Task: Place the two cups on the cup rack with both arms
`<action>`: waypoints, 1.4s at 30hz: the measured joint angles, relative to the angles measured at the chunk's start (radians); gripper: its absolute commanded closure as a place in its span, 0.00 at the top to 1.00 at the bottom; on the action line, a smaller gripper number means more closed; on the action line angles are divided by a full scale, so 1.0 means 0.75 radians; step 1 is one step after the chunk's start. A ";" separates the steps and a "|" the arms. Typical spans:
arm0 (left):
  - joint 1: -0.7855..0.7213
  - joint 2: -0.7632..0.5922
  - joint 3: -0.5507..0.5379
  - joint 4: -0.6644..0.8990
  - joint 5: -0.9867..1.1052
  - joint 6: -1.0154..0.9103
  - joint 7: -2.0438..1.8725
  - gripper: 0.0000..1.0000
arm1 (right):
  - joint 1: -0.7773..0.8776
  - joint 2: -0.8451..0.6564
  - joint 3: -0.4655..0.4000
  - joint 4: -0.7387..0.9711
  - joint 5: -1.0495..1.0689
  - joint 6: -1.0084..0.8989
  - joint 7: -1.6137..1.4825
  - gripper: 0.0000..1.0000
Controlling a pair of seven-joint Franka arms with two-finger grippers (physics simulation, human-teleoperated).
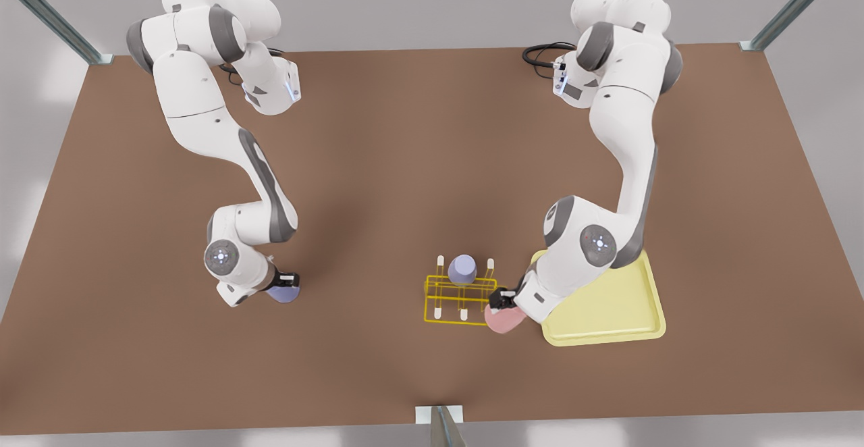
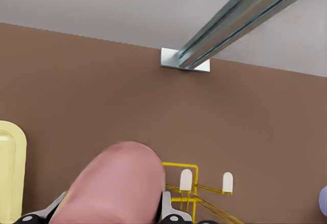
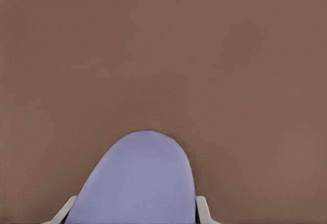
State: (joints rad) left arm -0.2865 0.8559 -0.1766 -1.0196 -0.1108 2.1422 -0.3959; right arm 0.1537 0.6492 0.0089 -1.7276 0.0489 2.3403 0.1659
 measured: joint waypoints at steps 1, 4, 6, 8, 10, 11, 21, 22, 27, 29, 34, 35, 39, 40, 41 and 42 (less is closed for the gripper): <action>-0.003 0.006 0.000 -0.001 -0.001 0.000 -0.007 0.86 | 0.000 0.001 0.000 0.000 -0.004 -0.001 -0.004 0.85; -0.005 0.027 0.001 -0.003 -0.001 0.000 -0.025 0.87 | 0.001 0.014 0.001 0.009 -0.025 -0.004 0.002 0.89; -0.021 0.037 0.001 -0.003 -0.001 0.002 -0.036 0.87 | 0.000 0.019 0.001 0.013 -0.014 -0.008 -0.011 0.89; -0.037 0.040 0.001 -0.001 -0.001 0.006 -0.047 0.87 | 0.001 0.021 0.000 0.014 -0.007 -0.010 -0.023 0.89; -0.042 0.041 0.001 -0.001 -0.002 0.010 -0.057 1.00 | 0.002 0.022 0.000 0.014 -0.003 -0.012 -0.034 0.89; -0.043 0.041 0.002 -0.001 -0.003 0.012 -0.061 1.00 | 0.001 0.022 0.000 0.015 -0.001 -0.013 -0.039 0.89; 0.039 -0.200 0.234 0.116 0.111 -0.388 -0.046 1.00 | 0.004 0.027 0.001 0.027 0.006 -0.015 -0.080 0.86; 0.046 -0.264 0.239 0.082 0.134 -0.473 -0.036 1.00 | 0.004 0.027 0.001 0.026 0.007 -0.015 -0.083 0.86; 0.068 -0.802 0.233 -0.654 0.183 -0.615 0.047 1.00 | 0.005 0.027 0.000 0.026 0.008 -0.017 -0.097 0.86; 0.071 -0.814 0.233 -0.676 0.189 -0.685 0.082 1.00 | 0.006 0.026 0.000 0.026 0.008 -0.017 -0.101 0.86; 0.074 -0.807 0.233 -0.683 0.195 -0.801 0.155 1.00 | 0.006 0.020 0.002 0.028 0.006 -0.017 -0.108 0.86; 0.076 -0.806 0.233 -0.684 0.195 -0.815 0.168 1.00 | 0.006 0.020 0.003 0.029 0.006 -0.018 -0.109 0.86; 0.080 -0.804 0.235 -0.684 0.186 -0.853 0.211 1.00 | 0.006 0.008 0.031 0.049 0.033 -0.021 -0.113 0.86; 0.081 -0.804 0.235 -0.684 0.180 -0.860 0.220 1.00 | 0.006 0.003 0.036 0.057 0.037 -0.022 -0.114 0.86; 0.081 -0.804 0.235 -0.684 0.172 -0.865 0.229 1.00 | 0.005 -0.005 0.047 0.064 0.041 -0.023 -0.115 0.86; 0.081 -0.804 0.236 -0.684 0.165 -0.869 0.238 1.00 | 0.004 -0.016 0.062 0.069 0.044 -0.023 -0.116 0.86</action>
State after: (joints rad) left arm -0.2254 0.2528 0.0000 -1.5329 0.0133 1.4902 -0.2176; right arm 0.1569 0.6370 0.0551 -1.6761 0.0819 2.3229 0.0789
